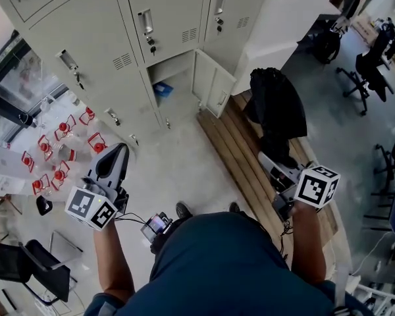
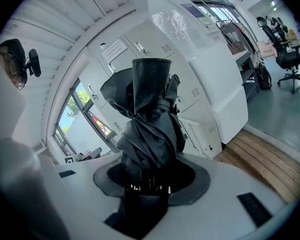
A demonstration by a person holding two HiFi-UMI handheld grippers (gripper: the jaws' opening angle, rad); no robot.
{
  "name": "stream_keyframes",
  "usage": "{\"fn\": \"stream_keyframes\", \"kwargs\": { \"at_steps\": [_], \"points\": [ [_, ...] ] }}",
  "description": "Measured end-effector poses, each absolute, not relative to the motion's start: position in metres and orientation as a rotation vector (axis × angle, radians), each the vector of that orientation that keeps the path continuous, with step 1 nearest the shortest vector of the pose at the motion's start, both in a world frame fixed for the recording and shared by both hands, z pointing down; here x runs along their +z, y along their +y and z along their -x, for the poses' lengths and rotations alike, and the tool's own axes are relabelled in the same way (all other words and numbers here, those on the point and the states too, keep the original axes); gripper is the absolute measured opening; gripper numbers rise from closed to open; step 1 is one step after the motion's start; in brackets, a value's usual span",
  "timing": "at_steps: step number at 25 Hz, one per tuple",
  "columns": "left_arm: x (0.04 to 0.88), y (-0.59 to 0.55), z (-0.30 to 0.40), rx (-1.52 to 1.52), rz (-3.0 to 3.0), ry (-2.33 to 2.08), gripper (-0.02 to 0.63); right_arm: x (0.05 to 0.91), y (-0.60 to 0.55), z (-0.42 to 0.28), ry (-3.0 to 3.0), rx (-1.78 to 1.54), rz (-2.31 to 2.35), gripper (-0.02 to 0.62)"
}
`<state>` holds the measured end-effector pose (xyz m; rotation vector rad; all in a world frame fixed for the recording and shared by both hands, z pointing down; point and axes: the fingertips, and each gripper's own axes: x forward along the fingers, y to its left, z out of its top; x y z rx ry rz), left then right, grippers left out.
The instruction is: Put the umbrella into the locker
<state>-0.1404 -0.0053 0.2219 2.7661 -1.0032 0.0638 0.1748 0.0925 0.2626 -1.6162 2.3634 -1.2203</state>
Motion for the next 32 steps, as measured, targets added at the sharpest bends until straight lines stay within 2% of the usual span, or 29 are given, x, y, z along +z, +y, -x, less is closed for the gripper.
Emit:
{"fn": "stream_keyframes", "kwargs": {
  "at_steps": [11,32],
  "points": [
    [0.218,-0.009,0.157,0.062,-2.798,-0.959,0.018,0.249,0.095,-0.157,2.385,-1.191,1.653,0.192],
    [0.246,-0.059,0.118,0.115,-2.661,-1.194,0.018,0.298,-0.059,-0.178,2.596,-1.352,1.402,0.192]
  ]
}}
